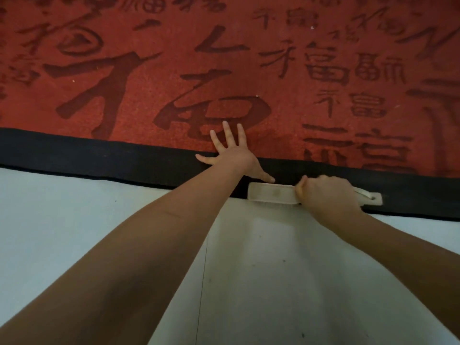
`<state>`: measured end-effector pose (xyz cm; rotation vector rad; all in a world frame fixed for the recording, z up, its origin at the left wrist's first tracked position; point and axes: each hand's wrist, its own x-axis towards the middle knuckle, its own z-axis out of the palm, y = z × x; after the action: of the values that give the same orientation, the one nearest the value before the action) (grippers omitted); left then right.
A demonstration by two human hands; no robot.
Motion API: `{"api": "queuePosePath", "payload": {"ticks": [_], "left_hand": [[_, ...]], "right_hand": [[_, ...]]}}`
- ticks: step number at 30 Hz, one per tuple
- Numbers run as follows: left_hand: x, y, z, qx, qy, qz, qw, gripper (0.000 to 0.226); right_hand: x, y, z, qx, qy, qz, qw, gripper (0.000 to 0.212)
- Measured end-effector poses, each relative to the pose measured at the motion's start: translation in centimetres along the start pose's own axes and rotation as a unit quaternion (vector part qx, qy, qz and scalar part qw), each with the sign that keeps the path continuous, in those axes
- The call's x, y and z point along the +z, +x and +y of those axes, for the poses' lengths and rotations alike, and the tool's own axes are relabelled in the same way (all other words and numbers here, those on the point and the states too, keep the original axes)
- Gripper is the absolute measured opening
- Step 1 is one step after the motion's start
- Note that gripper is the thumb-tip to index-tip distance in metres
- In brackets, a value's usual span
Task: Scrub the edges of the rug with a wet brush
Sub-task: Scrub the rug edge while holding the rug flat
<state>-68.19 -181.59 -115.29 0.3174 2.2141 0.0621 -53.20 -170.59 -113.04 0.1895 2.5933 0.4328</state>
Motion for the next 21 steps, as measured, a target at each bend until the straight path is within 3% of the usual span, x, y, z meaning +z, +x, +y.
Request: {"api": "queuePosePath", "payload": {"ticks": [3, 5, 8, 14, 18, 21], "left_hand": [[-1.8, -0.2, -2.0, 0.015, -0.066, 0.055, 0.996, 0.151], [-1.4, -0.3, -3.8, 0.008, -0.027, 0.101, 0.994, 0.151], [0.4, 0.1, -5.8, -0.001, -0.016, 0.100, 0.995, 0.151], [-0.4, 0.7, -8.1, 0.019, -0.081, 0.140, 0.987, 0.128], [-0.5, 0.2, -8.0, 0.012, -0.090, 0.135, 0.987, 0.119], [-1.1, -0.2, -9.4, 0.013, -0.085, 0.131, 0.988, 0.113]], "right_hand": [[-0.3, 0.5, -1.0, 0.007, -0.004, 0.003, 1.000, 0.035], [-1.3, 2.1, -4.4, 0.016, 0.064, 0.038, 0.997, 0.033], [-2.5, 3.3, -7.0, -0.017, 0.082, 0.056, 0.995, 0.030], [-0.7, -0.1, 1.0, 0.020, -0.074, -0.040, 0.996, 0.031], [-2.9, 3.3, -6.1, -0.001, 0.089, -0.025, 0.996, 0.020], [-3.5, 4.0, -6.4, -0.030, 0.068, 0.021, 0.997, 0.021]]}}
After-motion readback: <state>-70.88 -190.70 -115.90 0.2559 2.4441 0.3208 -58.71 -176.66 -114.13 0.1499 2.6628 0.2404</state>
